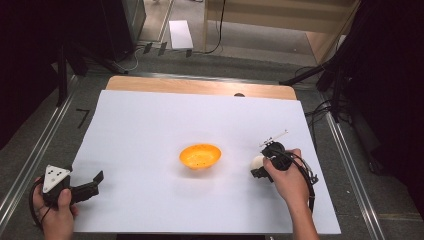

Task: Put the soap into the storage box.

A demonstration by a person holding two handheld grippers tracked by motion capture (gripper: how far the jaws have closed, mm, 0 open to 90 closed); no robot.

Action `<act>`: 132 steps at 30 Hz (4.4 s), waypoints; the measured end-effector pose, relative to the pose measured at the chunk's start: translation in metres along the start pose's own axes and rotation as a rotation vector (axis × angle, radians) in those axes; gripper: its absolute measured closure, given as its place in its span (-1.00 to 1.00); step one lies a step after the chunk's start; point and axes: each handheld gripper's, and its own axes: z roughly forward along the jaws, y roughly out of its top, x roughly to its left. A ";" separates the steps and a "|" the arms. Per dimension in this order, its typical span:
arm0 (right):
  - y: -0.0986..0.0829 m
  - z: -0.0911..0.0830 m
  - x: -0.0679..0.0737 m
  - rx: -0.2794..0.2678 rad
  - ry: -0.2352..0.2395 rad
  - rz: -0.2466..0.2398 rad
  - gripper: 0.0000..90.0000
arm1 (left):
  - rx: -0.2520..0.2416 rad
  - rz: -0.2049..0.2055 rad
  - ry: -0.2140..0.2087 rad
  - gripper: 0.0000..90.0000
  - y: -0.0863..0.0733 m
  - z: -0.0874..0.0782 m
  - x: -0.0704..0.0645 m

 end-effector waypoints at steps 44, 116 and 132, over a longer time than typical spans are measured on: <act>0.063 -0.014 0.052 -0.044 0.087 -0.149 -0.45 | -0.007 -0.003 -0.003 -1.00 0.000 -0.001 0.000; 0.115 0.022 0.119 -0.026 0.130 -0.143 -0.70 | -0.011 -0.001 -0.007 -1.00 -0.001 -0.001 0.000; 0.083 -0.002 0.090 -0.102 0.120 -0.138 -1.00 | -0.008 0.002 -0.002 -1.00 -0.001 -0.001 -0.001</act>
